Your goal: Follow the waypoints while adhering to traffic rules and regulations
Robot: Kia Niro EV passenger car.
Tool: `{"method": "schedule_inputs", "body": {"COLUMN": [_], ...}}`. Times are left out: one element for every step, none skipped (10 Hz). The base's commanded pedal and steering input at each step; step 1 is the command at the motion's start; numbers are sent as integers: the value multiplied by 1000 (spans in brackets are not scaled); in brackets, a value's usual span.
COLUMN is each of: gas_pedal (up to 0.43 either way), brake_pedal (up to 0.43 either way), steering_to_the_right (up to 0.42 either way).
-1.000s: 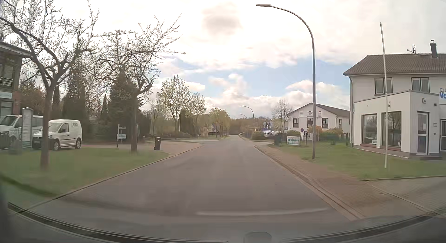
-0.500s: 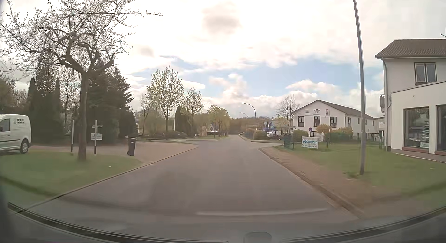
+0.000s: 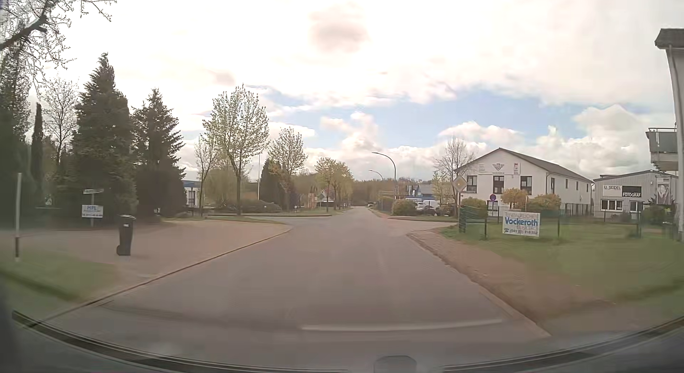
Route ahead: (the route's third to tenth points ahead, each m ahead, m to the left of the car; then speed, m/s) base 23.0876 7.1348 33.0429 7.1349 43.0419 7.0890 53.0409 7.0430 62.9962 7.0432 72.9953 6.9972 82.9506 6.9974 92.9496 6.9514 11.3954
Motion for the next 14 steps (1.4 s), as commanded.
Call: {"method": "schedule_inputs", "body": {"gas_pedal": [150,130,130,130,130,130,130,130,138,138,138,138,138,138], "brake_pedal": [0,0,0,0,0,0,0,0,0,0,0,0,0,0], "steering_to_the_right": [0,0,0,0,0,0,0,0,0,0,0,0,0,1]}}
